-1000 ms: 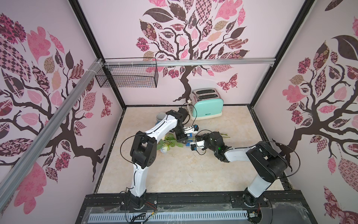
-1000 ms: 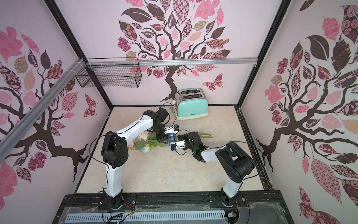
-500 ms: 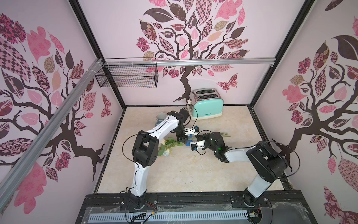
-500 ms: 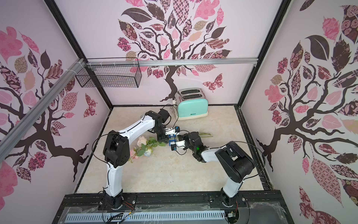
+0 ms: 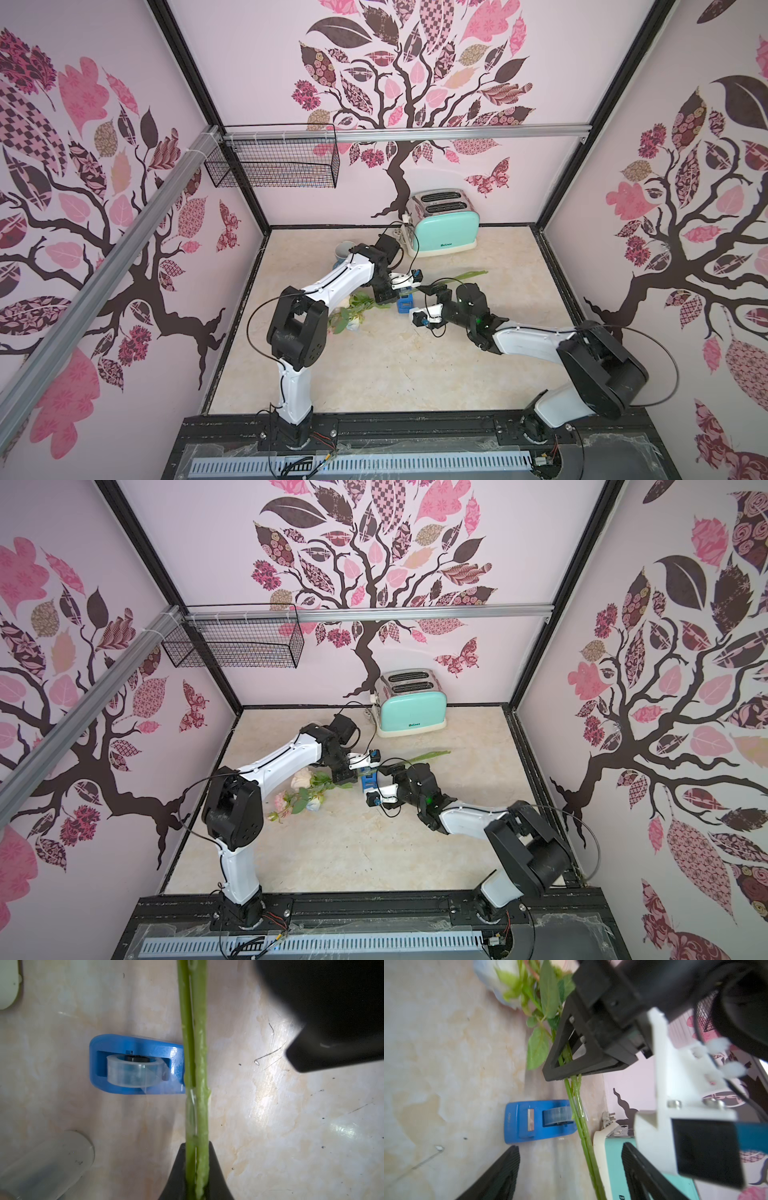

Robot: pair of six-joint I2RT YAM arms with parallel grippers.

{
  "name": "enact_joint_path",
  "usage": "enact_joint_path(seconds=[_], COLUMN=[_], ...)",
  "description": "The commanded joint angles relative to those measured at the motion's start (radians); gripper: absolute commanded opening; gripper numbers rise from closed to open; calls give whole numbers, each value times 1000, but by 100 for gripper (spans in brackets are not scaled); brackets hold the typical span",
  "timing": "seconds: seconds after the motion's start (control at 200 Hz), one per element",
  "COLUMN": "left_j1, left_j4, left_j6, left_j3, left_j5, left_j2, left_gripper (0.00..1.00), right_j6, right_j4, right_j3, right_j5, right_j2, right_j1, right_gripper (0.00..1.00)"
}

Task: Wrap bouquets with tape
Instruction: Wrap the tape around the bouquet.

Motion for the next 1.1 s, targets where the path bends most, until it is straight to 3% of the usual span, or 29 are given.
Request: enact_joint_path(seconds=[0.0,0.11,0.285,0.405,0.52,0.645,0.795,0.955,1.095], left_j1=[-8,-18,-39,-63,-77,-94,-108,-140,-142], left_j4=[104,165,196,216,260,315,387,496,548], left_j6=[56,83,98,122,132,168,195,245,258], left_j3=[-94,-156,-183,-205,-233,-285,-346,-410,-432], left_j5=[-44,-80,-137,-169,-178,-225,-253,-368,-410], left_j2=[-79,-116,-115,-122,-141,-164,-202,-212,-215], left_gripper=[0,0,0,0,0,0,0,0,0], right_j6=[202,315,444,593,759,645,455,355,308], right_j4=[-221,-361,-425,-501,-569,-889,-1282,-1645,-1768], right_j3=[-3,38,128,256,411,662,957,1247,1339], right_j5=[-77,-87,-67,-230,-424,-471,-538,-423,-442], right_j2=[-161,-268,-388,-372,-255,-35,246,504,609], right_j1=[2,3,-17,-182,-359,-380,-379,-330,-265], right_gripper=[84,82,79,76,75,74,64,63,65])
